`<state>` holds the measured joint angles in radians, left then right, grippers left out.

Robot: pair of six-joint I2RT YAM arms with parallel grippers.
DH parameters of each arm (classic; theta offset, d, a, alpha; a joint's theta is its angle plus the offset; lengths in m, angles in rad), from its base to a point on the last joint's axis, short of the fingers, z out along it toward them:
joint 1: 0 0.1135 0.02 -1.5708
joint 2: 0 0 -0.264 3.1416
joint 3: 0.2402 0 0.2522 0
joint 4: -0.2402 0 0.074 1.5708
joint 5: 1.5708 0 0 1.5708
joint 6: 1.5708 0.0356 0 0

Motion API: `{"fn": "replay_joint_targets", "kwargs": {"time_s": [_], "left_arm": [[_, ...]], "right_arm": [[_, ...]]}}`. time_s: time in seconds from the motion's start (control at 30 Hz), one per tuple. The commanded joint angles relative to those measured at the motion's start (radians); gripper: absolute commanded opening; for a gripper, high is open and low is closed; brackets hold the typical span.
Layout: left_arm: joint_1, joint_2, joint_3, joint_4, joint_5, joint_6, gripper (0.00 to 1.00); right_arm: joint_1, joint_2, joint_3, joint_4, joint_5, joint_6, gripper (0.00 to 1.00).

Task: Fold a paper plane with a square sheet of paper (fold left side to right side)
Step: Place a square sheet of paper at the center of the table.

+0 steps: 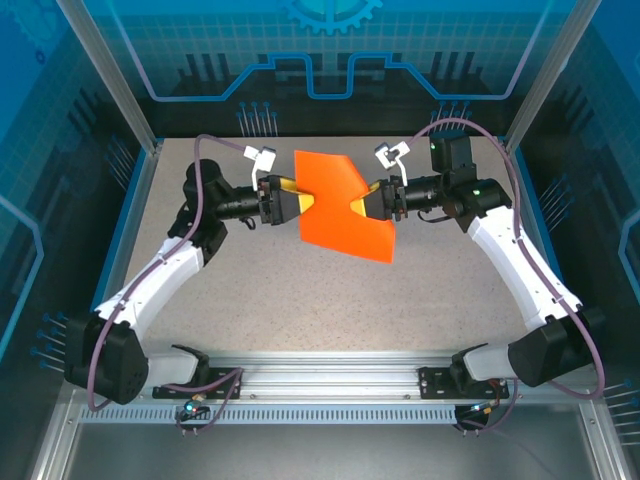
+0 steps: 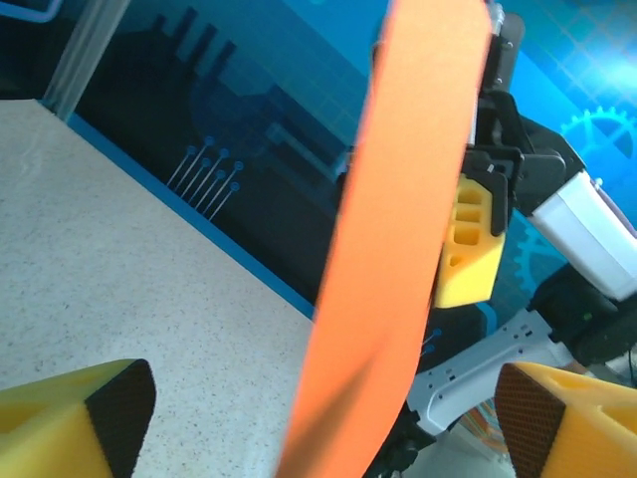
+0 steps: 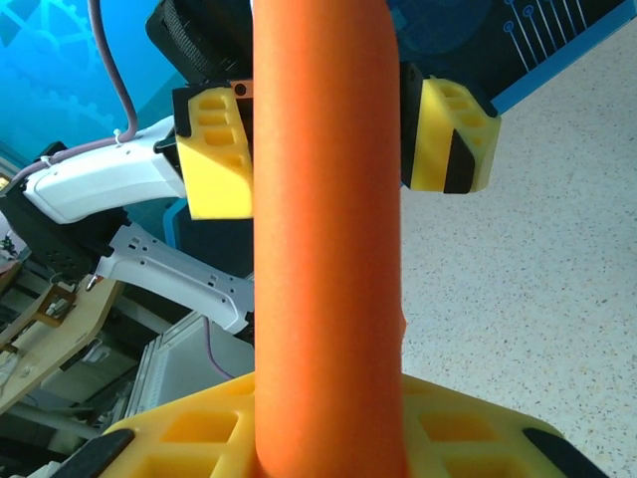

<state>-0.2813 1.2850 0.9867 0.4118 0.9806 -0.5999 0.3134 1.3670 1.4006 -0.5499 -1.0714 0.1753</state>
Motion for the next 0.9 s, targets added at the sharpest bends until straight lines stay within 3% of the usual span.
{"fn": "replay_joint_targets", "kwargs": {"time_s": [0.0,0.13,0.23,0.43,0.5,0.67,0.77,0.87], "left_arm": [[-0.019,0.018,0.056,-0.021,0.055,0.053,0.75],[-0.021,0.015,0.063,-0.081,0.041,0.08,0.37],[-0.021,0.006,0.052,-0.129,0.028,0.097,0.18],[-0.02,-0.009,0.03,-0.255,-0.027,0.138,0.08],[-0.021,0.0,0.02,-0.296,-0.055,0.142,0.03],[-0.021,0.052,-0.003,-0.376,-0.137,0.15,0.0],[-0.021,0.117,-0.006,-0.415,-0.179,0.15,0.0],[-0.02,0.207,0.0,-0.458,-0.198,0.163,0.01]], "right_arm": [[0.0,-0.015,0.015,-0.013,-0.027,0.003,0.29],[-0.013,-0.024,0.002,-0.009,-0.007,0.006,0.3],[-0.024,-0.029,-0.013,0.0,0.008,0.013,0.31],[-0.055,-0.038,-0.043,-0.024,0.113,0.011,0.42],[-0.062,-0.042,-0.052,-0.048,0.189,0.002,0.5],[-0.078,-0.057,-0.098,-0.095,0.466,0.008,0.7],[-0.09,-0.064,-0.132,-0.11,0.596,0.027,0.78],[-0.112,-0.058,-0.171,-0.114,0.674,0.062,0.79]]}}
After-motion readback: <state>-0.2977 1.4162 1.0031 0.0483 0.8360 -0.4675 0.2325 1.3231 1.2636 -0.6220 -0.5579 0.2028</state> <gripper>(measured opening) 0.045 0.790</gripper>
